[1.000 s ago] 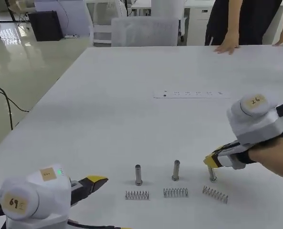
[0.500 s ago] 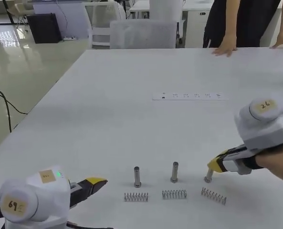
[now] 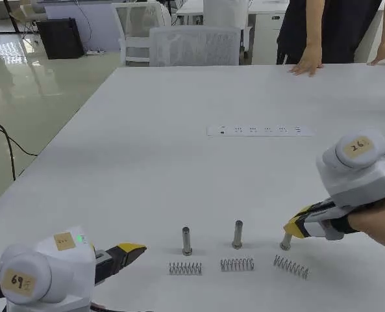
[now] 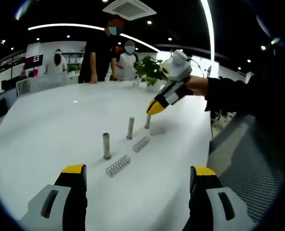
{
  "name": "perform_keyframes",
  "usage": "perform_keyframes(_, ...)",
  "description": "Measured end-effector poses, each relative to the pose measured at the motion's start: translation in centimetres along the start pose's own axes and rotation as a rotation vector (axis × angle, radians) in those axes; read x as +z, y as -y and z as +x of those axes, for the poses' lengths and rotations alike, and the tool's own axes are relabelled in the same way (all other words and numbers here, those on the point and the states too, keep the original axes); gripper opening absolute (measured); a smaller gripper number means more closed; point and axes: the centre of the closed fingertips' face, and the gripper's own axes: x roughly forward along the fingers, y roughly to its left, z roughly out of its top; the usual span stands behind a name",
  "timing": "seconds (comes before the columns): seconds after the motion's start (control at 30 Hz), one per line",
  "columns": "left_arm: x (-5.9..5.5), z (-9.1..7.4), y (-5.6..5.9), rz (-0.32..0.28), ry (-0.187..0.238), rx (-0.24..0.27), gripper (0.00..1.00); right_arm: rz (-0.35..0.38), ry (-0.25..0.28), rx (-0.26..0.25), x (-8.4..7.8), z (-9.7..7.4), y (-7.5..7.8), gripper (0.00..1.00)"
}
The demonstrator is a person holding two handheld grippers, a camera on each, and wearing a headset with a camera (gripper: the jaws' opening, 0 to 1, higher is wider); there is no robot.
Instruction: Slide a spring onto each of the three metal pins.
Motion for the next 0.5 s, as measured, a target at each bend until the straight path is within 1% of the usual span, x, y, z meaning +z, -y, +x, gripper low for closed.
perform_keyframes(0.13, 0.01, -0.01, 0.00, -0.001, 0.002, 0.000, 0.85, -0.008, 0.002, 0.013, 0.01, 0.04, -0.45, 0.06)
perform_keyframes(0.27, 0.03, -0.04, -0.07, -0.002, 0.003, 0.001, 0.85, -0.010, 0.003, 0.012, 0.02, 0.04, -0.40, 0.06)
perform_keyframes(0.37, 0.00, -0.02, -0.04, -0.002, 0.001, 0.000, 0.85, -0.005, 0.014, 0.017, 0.13, 0.03, -0.49, 0.10)
perform_keyframes(0.47, -0.10, 0.00, 0.02, -0.002, -0.004, -0.003, 0.85, -0.015, 0.016, 0.019, 0.13, -0.02, -0.60, 0.12)
perform_keyframes(0.5, -0.12, 0.02, 0.04, -0.002, -0.006, -0.003, 0.85, -0.017, 0.023, 0.020, 0.23, -0.06, -0.65, 0.16)
